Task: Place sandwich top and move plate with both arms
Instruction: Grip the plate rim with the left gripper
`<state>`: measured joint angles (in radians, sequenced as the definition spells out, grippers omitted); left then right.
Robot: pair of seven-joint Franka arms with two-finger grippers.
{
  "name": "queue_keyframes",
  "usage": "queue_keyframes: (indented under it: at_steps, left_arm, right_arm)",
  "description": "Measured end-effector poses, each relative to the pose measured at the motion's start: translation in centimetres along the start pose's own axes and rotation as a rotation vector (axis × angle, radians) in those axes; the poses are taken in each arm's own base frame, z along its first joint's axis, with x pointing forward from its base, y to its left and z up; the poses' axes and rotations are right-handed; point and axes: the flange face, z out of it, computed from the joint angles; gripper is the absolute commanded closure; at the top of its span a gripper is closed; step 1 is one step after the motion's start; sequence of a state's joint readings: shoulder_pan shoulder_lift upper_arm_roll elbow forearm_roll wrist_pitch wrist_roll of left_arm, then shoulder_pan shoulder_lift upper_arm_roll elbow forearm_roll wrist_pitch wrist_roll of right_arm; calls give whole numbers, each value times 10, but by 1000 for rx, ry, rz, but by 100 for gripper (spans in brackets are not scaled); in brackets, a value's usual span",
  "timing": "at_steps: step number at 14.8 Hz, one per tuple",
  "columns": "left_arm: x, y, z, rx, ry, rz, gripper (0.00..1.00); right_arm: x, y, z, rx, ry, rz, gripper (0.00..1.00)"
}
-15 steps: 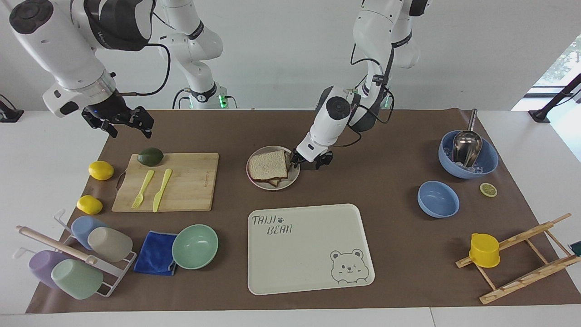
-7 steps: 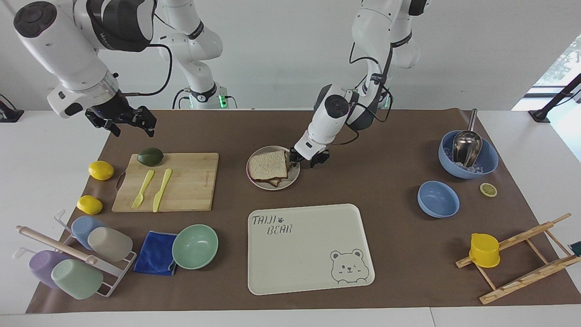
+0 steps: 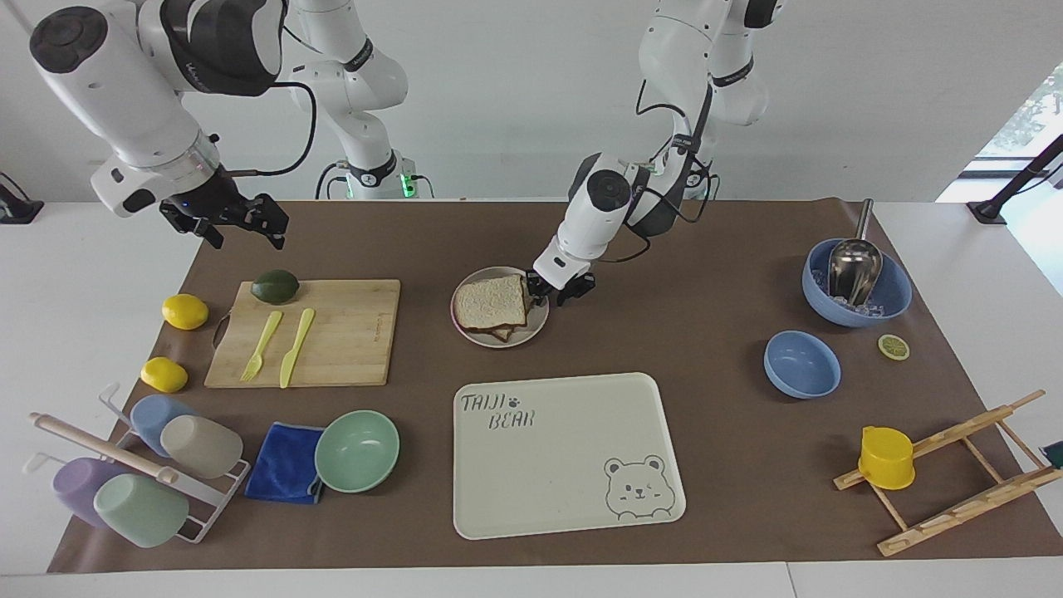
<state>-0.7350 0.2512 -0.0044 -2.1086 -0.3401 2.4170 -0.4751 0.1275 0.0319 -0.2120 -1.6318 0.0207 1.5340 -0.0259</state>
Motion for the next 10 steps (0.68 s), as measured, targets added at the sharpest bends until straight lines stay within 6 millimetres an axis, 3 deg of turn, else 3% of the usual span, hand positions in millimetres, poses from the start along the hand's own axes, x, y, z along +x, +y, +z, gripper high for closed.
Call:
queue_keyframes:
  at_steps: [1, 2, 10]
  left_arm:
    - [-2, 0, 2, 0, 4, -2, 93]
    - [-3, 1, 3, -1, 7, -3, 100]
    - [-4, 3, -5, -28, 12, -28, 100]
  right_arm:
    - [0, 0, 0, 0, 0, 0, 0]
    - [0, -1, 0, 0, 0, -1, 0]
    - [0, -5, 0, -1, 0, -9, 0]
